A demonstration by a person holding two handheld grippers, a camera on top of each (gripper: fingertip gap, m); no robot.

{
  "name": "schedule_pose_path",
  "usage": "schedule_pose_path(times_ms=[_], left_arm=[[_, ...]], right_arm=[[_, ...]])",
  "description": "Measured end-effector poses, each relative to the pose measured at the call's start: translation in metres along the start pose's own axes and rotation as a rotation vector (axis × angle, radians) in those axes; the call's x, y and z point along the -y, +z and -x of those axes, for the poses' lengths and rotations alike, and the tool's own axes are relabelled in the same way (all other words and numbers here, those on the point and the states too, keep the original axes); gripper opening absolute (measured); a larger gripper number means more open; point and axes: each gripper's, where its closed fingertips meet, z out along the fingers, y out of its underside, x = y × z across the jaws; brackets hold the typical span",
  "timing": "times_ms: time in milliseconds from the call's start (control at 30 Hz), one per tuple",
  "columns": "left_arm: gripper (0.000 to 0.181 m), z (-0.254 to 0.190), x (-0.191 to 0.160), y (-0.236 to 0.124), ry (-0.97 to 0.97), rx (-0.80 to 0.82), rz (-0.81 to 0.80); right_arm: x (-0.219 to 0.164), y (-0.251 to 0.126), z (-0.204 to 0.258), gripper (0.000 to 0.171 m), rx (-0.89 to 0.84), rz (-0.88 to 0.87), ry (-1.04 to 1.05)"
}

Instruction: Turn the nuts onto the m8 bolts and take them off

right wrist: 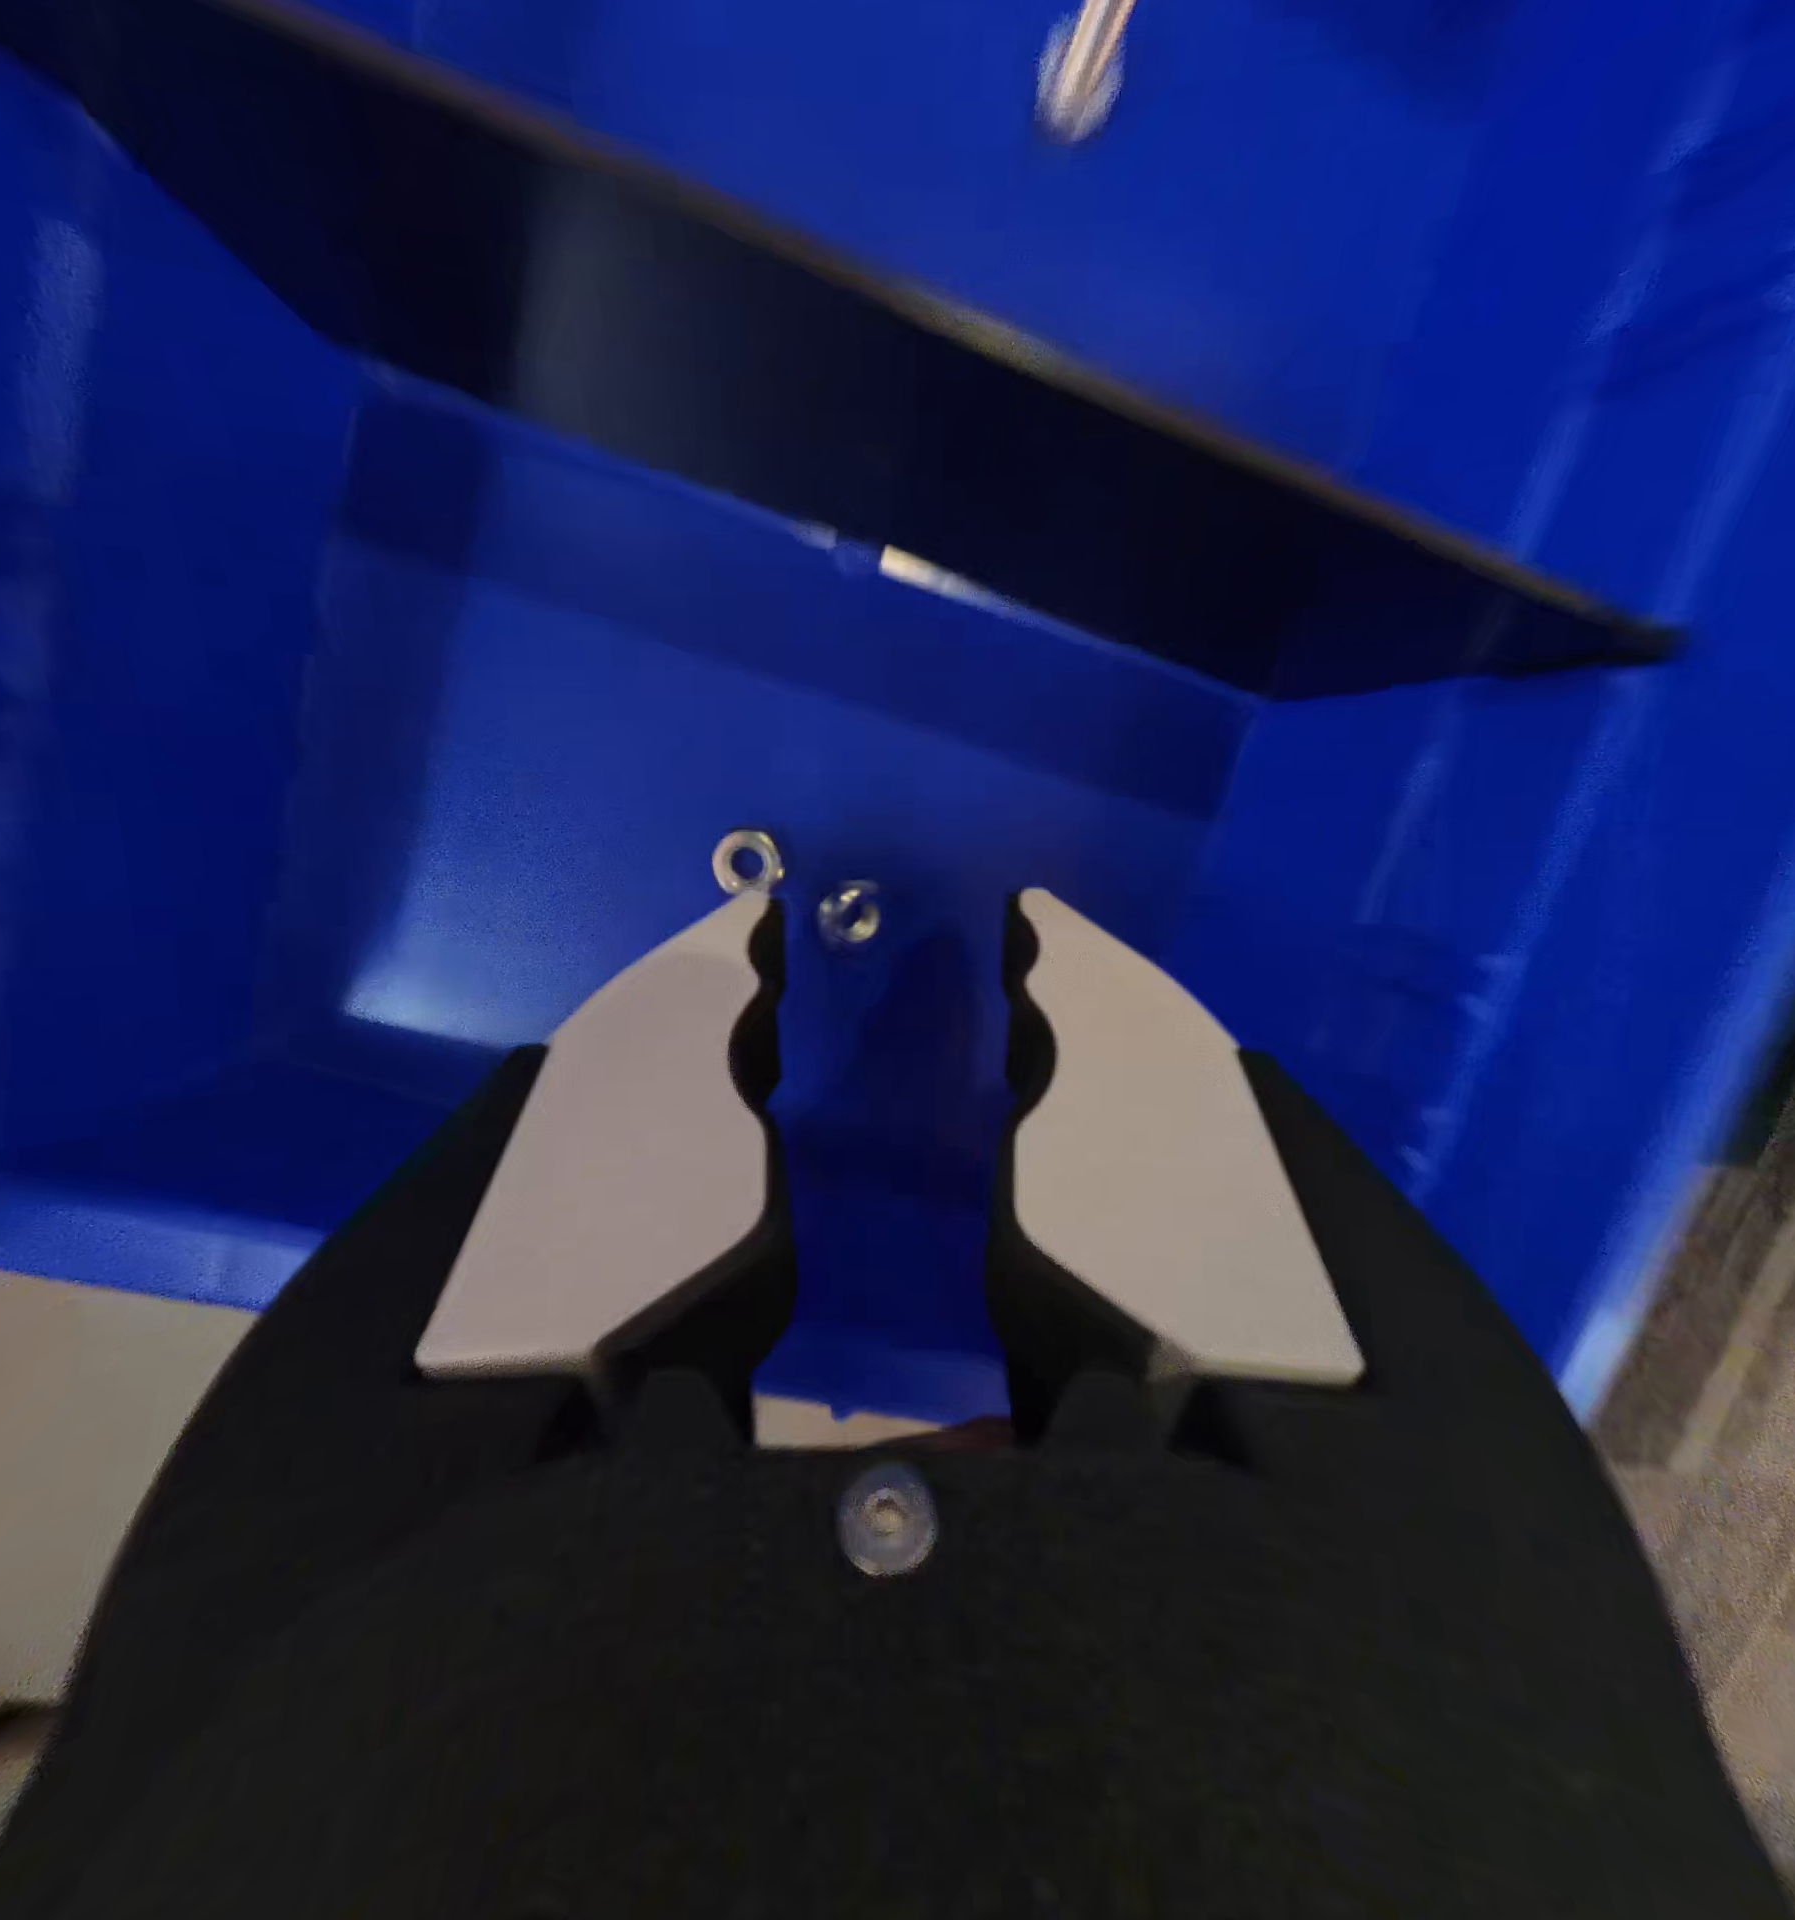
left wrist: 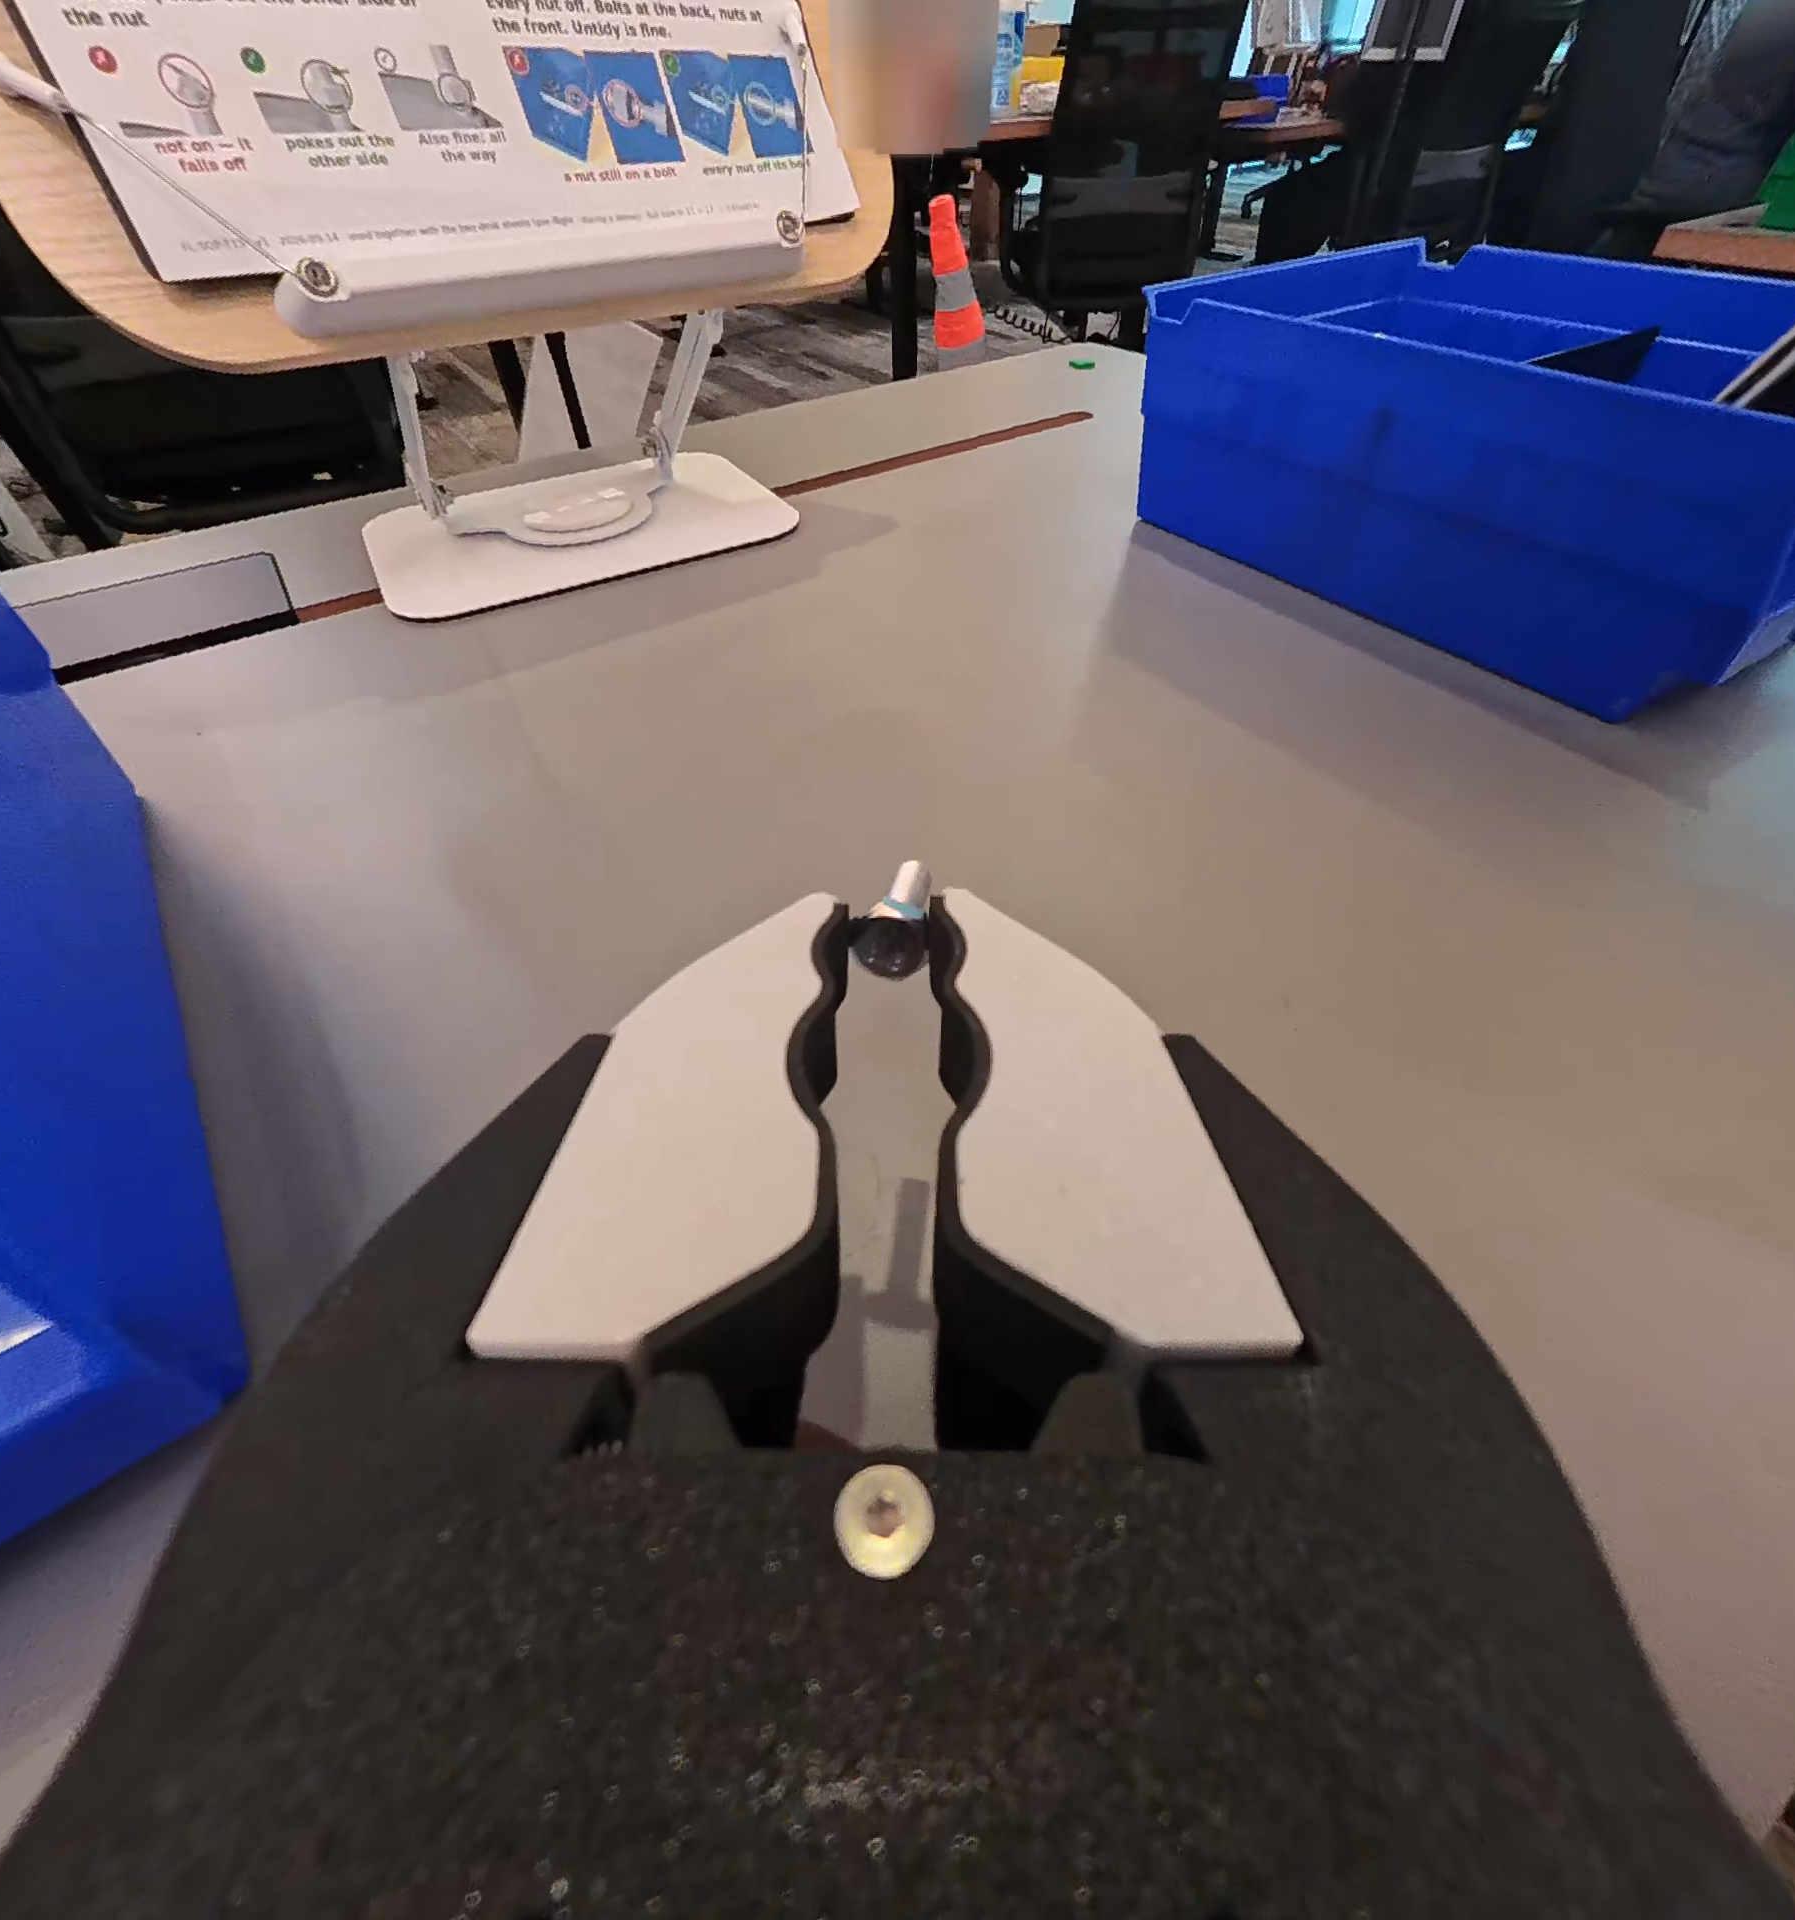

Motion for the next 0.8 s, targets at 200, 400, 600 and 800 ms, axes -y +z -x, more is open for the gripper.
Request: schedule_pose_path(times_ms=[200,400,600,800], left_arm=[[0.014,0.004,0.0,-0.001,-0.032,0.0,-0.001],[0.014,0.006,0.002,-0.003,-0.052,0.0,-0.01],[0.014,0.01,0.002,-0.004,-0.06,0.019,-0.014],[0.014,0.01,0.001,-0.003,-0.071,0.007,-0.01]], right_arm=[[0.067,-0.127,0.069,0.041,-0.018,-0.714,-0.043],[0.074,-0.158,0.236,0.036,0.343,-1.148,-0.094],[0.064,-0.11,0.302,0.045,0.498,-1.093,0.058],[0.064,-0.101,0.304,0.047,0.582,-1.056,0.113]])
